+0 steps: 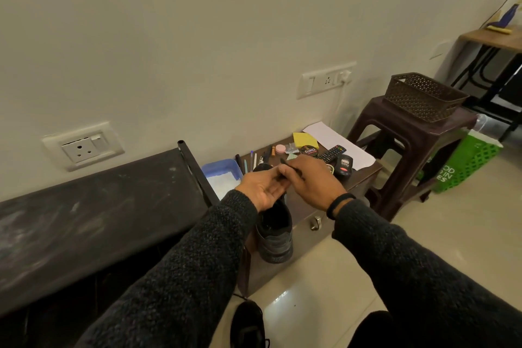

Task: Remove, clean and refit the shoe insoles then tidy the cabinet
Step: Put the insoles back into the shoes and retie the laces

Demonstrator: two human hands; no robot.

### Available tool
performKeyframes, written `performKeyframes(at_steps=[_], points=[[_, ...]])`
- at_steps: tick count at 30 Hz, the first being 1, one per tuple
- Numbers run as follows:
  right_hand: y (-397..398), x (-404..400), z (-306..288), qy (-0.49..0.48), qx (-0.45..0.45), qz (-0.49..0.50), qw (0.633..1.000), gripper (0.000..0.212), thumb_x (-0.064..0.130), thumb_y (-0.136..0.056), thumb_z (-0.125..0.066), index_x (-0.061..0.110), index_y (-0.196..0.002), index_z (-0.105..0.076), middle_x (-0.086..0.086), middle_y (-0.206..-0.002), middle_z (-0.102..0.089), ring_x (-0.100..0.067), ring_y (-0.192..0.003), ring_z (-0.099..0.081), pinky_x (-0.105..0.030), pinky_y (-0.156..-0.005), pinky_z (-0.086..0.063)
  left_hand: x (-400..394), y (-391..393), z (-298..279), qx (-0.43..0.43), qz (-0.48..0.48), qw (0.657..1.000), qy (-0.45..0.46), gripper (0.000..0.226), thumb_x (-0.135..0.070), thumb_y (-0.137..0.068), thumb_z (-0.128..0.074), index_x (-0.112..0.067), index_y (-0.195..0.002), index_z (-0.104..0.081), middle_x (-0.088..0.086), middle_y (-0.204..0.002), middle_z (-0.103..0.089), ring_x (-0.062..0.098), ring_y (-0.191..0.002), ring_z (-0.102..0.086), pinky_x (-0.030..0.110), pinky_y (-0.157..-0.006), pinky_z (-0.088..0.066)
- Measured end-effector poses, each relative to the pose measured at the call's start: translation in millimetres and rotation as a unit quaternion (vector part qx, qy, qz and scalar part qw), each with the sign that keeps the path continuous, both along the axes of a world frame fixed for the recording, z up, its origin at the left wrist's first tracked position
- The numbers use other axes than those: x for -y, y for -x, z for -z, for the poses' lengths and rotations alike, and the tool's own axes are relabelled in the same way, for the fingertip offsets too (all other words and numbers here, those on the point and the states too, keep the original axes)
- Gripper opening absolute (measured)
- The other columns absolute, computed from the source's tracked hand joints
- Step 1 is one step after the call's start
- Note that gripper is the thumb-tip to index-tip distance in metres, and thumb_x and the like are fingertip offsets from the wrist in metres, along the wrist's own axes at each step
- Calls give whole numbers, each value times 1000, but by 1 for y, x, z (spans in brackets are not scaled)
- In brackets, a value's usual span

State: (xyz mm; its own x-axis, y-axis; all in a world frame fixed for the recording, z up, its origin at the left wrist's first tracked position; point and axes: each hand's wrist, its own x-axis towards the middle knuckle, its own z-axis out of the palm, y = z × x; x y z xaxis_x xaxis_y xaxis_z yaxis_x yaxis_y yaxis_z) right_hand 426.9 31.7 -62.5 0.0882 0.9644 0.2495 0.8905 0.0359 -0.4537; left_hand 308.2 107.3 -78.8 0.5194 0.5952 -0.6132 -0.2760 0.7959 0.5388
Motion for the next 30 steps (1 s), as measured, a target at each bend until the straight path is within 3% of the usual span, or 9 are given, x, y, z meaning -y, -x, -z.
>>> performKeyframes(at_steps=[2,4,7,10,14,17,20,23,30], points=[[2,6,10,-7,-57,16,998,38,34,-108,-42,12,-93,-69,-2,-85,-64,-15,-77,-56,-34,-73,-47,4,-1,5,-21,-15,999,-43,5,-3,-95,-66,0,-93,-68,15,-82,-73,23,-78,-71,32,-77,-59],[4,9,16,-22,-152,45,987,33,32,-106,-48,14,-93,-73,-1,-80,-69,-9,-67,-62,-30,-68,-54,6,-1,12,-31,-30,995,-92,6,-2,-95,-65,-1,-99,-70,15,-91,-75,24,-86,-73,30,-75,-60],[12,9,20,-37,-333,115,935,8,20,-97,-67,24,-97,-75,-7,-86,-75,-8,-58,-66,-23,-62,-59,9,0,23,-52,-45,985,-158,20,-1,-94,-66,1,-114,-70,18,-107,-75,28,-96,-75,32,-75,-63],[18,4,22,-47,-434,195,878,15,14,-87,-78,13,-99,-70,-13,-87,-73,-14,-61,-68,-21,-54,-58,11,4,29,-75,-72,976,-189,25,-2,-89,-72,-1,-114,-71,17,-106,-75,27,-95,-75,39,-85,-62],[16,-7,33,-50,-282,219,933,6,12,-91,-73,16,-94,-76,-2,-86,-72,-14,-75,-70,-31,-69,-63,16,5,29,-101,-89,970,-203,28,-6,-85,-79,-4,-112,-72,15,-104,-76,24,-90,-76,33,-76,-63],[19,-5,38,21,-178,149,973,26,7,-93,-64,22,-110,-77,3,-93,-74,-10,-87,-69,-32,-83,-61,16,2,30,-161,-119,957,-208,24,-11,-84,-81,-10,-108,-76,9,-101,-77,21,-90,-74,33,-76,-63],[23,-3,35,55,-160,133,977,25,15,-88,-73,22,-112,-76,1,-90,-74,-11,-85,-68,-34,-79,-61,17,-2,32,-248,-121,930,-241,15,-18,-84,-81,-19,-99,-81,1,-96,-77,19,-91,-72,38,-86,-61],[16,-12,41,29,-142,170,975,8,18,-86,-76,18,-93,-81,0,-80,-74,-12,-78,-69,-38,-77,-61,23,-3,23,-331,-72,890,-305,10,-22,-87,-76,-31,-82,-78,-3,-101,-76,19,-98,-69,37,-91,-58],[1,-26,40,70,-168,124,976,8,24,-83,-83,17,-83,-81,-2,-77,-75,-17,-75,-72,-37,-75,-62,1,18,-3,-428,131,771,-453,24,-12,-91,-66,-25,-107,-79,-2,-113,-74,22,-106,-66,38,-97,-55]])
